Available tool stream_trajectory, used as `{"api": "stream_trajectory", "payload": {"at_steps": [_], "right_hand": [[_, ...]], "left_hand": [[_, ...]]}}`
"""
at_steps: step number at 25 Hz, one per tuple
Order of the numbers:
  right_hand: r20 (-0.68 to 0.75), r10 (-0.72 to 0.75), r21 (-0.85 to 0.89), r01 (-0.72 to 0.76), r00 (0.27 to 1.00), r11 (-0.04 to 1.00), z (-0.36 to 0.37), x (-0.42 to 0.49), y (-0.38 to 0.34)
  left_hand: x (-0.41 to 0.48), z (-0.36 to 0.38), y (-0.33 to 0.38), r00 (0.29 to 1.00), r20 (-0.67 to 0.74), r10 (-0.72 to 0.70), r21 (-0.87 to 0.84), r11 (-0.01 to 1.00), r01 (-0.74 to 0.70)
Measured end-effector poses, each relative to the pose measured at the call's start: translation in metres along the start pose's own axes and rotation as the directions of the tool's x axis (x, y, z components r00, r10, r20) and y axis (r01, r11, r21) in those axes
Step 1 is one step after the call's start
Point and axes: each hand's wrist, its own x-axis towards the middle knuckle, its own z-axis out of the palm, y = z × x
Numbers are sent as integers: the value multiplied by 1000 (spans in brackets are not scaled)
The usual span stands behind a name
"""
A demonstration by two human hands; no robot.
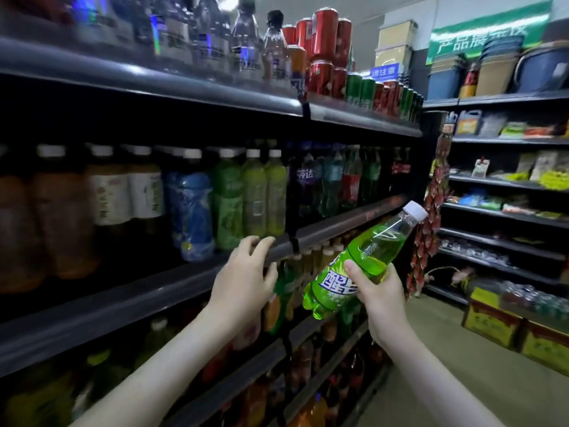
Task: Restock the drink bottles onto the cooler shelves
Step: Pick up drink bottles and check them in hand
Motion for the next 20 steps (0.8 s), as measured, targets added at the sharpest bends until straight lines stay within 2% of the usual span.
{"api": "stream_trajectory", "payload": {"at_steps": [2,6,9,12,18,20], "right_hand": [[20,-75,-67,76,997,995,-9,57,2],[39,-180,-143,184,983,972,-40,156,11],[-2,-211,-65,211,977,975,-70,233,38],[-36,-216,17,217,976,976,-104,313,73],[-12,-202,188,200,979,962,-162,466,122],[2,-214,228,208,977,951,-168,510,132]], "left_hand": [[44,37,12,999,-26,41,15,999,-40],[112,106,40,991,20,130,67,989,-131],[148,167,58,990,21,142,76,987,-143],[183,230,78,996,-15,90,105,991,-88],[310,349,143,989,-130,69,184,982,-44],[348,382,156,992,-126,-25,177,983,47]]}}
